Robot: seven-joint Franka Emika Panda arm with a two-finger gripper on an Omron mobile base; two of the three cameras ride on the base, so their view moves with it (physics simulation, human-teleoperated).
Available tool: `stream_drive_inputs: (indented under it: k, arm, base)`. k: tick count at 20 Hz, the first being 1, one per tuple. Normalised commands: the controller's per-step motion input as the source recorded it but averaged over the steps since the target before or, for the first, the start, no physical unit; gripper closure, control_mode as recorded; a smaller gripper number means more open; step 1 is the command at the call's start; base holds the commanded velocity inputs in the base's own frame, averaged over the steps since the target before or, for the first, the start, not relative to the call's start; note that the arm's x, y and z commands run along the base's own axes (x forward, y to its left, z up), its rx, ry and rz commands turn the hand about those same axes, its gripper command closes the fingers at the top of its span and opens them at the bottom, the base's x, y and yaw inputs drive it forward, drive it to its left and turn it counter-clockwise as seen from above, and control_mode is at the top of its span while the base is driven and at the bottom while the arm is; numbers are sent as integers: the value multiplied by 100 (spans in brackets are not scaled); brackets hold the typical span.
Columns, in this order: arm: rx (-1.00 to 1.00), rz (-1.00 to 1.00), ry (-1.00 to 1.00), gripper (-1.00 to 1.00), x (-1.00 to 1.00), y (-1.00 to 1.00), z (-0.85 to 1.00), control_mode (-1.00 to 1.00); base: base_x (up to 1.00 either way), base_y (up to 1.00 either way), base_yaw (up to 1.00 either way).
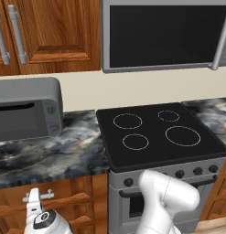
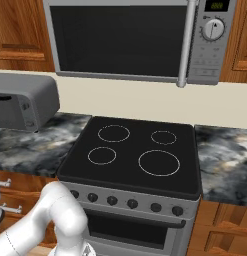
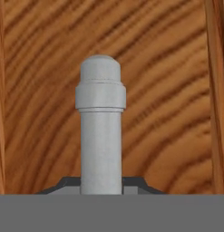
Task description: Take the pizza cutter from the drawer on the left and place it on the dining counter for cutting.
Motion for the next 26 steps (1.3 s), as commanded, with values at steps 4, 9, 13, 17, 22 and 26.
stream_drive_inputs:
  k: [4, 9, 13, 17, 22, 26]
  arm:
    - [0, 0, 0, 100, -11, 0, 0, -100]
    - [0, 0, 0, 100, -45, 0, -3, -100]
    - [0, 0, 0, 100, -58, 0, -13, -100]
    - [0, 0, 0, 100, -63, 0, -8, -100]
    - [0, 0, 0, 100, -66, 0, -9, -100]
    - [0, 0, 1, 100, -63, 0, -7, -100]
  base:
    - [0, 0, 0]
    - [0, 0, 0]
    - [0, 0, 0]
    - [0, 0, 0]
    - [0, 0, 0]
    - [0, 0, 0]
